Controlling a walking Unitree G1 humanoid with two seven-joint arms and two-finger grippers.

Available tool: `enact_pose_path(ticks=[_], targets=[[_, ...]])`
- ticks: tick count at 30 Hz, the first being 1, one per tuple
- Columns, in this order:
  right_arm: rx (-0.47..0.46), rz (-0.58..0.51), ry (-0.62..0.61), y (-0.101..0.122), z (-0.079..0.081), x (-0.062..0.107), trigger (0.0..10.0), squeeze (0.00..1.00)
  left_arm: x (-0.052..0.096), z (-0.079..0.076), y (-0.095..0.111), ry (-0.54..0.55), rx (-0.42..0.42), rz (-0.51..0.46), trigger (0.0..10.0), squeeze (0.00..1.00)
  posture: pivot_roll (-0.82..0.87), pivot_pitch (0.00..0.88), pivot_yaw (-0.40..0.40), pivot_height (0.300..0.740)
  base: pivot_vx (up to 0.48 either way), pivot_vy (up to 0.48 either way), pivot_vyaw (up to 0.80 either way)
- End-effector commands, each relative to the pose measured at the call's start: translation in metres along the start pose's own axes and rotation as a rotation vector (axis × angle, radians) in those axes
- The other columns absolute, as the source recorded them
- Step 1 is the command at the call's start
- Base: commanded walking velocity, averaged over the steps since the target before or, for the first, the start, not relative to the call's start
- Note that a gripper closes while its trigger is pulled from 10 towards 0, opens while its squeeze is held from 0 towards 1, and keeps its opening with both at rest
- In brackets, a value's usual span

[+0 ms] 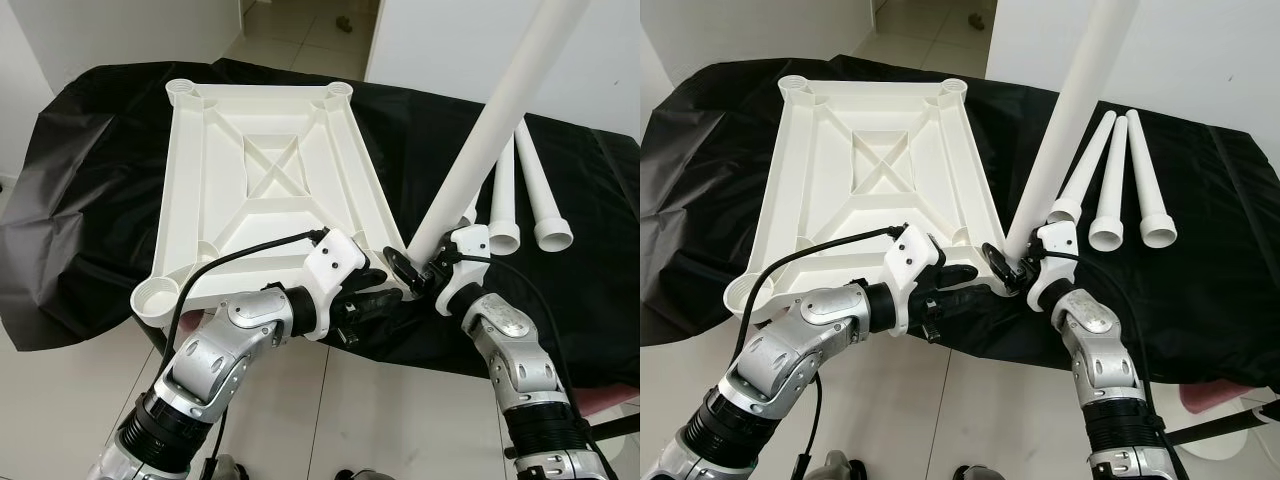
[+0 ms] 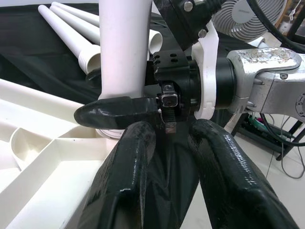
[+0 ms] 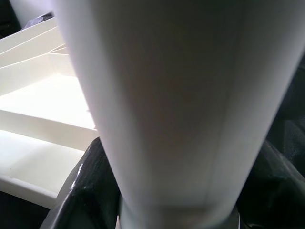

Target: Building children table

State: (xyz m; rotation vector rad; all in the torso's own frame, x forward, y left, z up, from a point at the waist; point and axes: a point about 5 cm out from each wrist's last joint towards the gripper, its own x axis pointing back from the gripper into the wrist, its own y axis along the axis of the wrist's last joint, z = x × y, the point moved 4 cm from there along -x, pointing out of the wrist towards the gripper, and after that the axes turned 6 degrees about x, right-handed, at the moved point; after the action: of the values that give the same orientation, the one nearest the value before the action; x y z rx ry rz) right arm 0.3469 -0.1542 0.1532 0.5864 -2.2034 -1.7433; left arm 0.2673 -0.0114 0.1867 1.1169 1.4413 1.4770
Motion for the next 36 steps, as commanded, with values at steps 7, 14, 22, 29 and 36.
enact_pose_path(ticks=[7, 14, 22, 29, 36], targets=[[-0.059, 0.044, -0.106, -0.013, 0.001, 0.005, 1.5, 0.0, -0.002, -0.005, 0.001, -0.029, 0.003, 0.003, 10.0, 0.0, 0.04, 0.13, -0.043, 0.74, 0.0, 0.0, 0.0], [-0.102, 0.068, -0.245, -0.015, -0.004, 0.004, 10.0, 0.0, -0.003, -0.005, 0.001, -0.031, 0.003, 0.001, 10.0, 0.0, 0.03, 0.128, -0.041, 0.74, 0.0, 0.0, 0.0], [-0.181, 0.076, -0.555, -0.011, -0.005, 0.012, 10.0, 0.0, -0.004, -0.007, 0.0, -0.039, 0.002, 0.006, 10.0, 0.0, 0.03, 0.125, -0.053, 0.74, 0.0, 0.0, 0.0], [-0.191, 0.087, -0.665, -0.008, 0.002, 0.017, 10.0, 0.0, -0.004, -0.008, -0.002, -0.039, 0.006, 0.006, 10.0, 0.0, 0.03, 0.123, -0.064, 0.74, 0.0, 0.0, 0.0], [-0.236, 0.038, -0.617, -0.002, 0.008, 0.013, 10.0, 1.0, -0.004, -0.009, -0.004, -0.04, 0.01, 0.008, 10.0, 0.0, 0.03, 0.11, -0.067, 0.74, 0.0, 0.0, 0.0]])
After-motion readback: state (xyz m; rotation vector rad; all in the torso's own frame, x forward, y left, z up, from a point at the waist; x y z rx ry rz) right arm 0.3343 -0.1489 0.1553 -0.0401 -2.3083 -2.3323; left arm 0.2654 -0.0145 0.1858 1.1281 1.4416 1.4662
